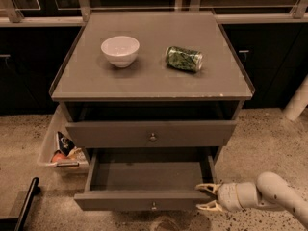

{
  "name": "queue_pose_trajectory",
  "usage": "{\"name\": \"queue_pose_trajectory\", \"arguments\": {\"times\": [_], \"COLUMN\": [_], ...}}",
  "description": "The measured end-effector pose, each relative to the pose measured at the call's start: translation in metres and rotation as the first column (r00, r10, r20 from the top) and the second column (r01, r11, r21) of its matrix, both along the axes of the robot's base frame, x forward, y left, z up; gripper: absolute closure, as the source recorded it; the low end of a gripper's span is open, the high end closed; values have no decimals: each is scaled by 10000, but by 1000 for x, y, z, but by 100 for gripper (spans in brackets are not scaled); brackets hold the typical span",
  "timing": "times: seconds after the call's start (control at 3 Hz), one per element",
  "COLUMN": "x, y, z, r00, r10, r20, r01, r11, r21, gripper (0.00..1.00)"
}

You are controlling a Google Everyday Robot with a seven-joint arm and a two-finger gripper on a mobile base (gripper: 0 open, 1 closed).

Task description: Open middle drawer

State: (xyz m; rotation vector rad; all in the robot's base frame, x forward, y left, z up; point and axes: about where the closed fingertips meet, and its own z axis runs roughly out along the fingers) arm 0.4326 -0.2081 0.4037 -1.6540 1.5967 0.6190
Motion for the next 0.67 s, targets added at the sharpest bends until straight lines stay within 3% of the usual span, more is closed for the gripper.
{"name": "queue_pose_trajectory", "arguments": {"times": [0.33, 0.67], "x": [-22, -22], "y": [-9, -9], "z": [5, 6], "r00": [9999, 9999], "r10": [103, 103], "r20": [116, 116], "r01": [-105, -105], "r11": [9997, 9997], "r21": [206, 207], "gripper": [86, 100]}}
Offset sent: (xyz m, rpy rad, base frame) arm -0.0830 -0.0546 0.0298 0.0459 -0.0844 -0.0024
